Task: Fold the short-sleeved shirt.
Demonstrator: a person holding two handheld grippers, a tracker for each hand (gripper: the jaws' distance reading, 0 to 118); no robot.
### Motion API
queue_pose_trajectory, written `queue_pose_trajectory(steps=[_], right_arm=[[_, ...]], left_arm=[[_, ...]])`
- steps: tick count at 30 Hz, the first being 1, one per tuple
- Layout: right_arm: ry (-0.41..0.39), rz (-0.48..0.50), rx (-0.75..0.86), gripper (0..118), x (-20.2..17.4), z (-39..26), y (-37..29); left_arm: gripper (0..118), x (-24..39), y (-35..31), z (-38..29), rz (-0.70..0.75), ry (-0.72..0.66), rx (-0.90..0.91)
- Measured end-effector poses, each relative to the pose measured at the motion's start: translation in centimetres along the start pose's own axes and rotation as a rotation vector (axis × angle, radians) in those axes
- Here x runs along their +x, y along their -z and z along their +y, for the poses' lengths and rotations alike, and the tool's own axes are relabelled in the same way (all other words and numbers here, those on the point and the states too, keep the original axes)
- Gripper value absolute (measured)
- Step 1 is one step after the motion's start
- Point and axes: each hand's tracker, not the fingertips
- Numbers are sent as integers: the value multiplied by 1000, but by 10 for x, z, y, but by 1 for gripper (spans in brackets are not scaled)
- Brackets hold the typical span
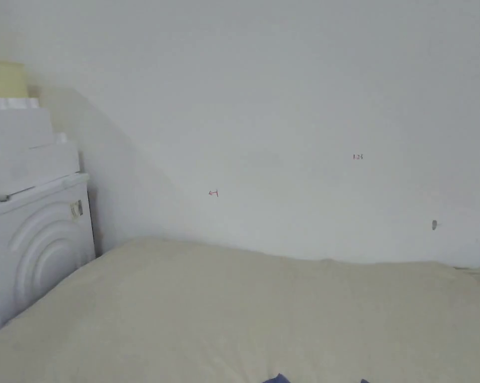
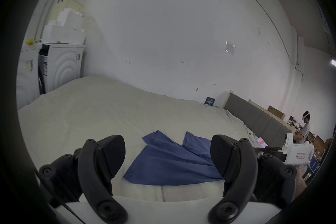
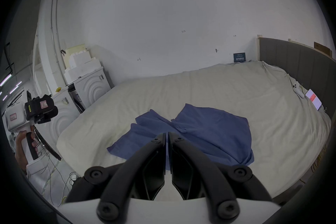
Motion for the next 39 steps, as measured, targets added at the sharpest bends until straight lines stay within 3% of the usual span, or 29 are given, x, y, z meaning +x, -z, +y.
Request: queue_pose_trajectory(steps=[2, 3, 4, 5, 6, 8, 9, 14, 17, 31, 37, 39], right_arm=[[-14, -9, 10, 2, -5, 0, -7], [-23, -20, 24, 2, -7, -1, -11], [-30, -25, 31, 3, -7, -2, -16], [-33, -30, 38, 3, -7, -3, -21], [-32, -36, 43, 2, -7, -5, -25], [-31, -44, 48, 2, -5, -9, -33], [-32, -50, 51, 2, -4, -12, -36], [-48, -114, 56, 2, -2, -24, -45], [-32, -110, 47, 2, -1, -23, -44], [-32, -113, 43, 2, -3, -22, -40], [13, -92, 3, 2, 13, -29, -31], [32, -104, -16, 2, 21, -32, -24]], left_arm=[[99, 7, -7, -5, 53, 29, -4], [91, 10, -11, -9, 64, 54, 8], [77, 13, -15, -12, 84, 81, 26], [54, 17, -18, -16, 90, 92, 23], [20, 19, -19, -18, 78, 86, 8], [11, 21, -24, -25, 70, 58, 8], [1, 23, -28, -30, 66, 51, 13], [0, 36, -33, -44, 141, 112, -25], [0, 35, -31, -43, 92, 68, -35], [0, 36, -12, -43, 97, 169, -72], [1, 35, 81, -29, 61, 267, -194], [17, 32, 133, -25, 29, 337, -207]])
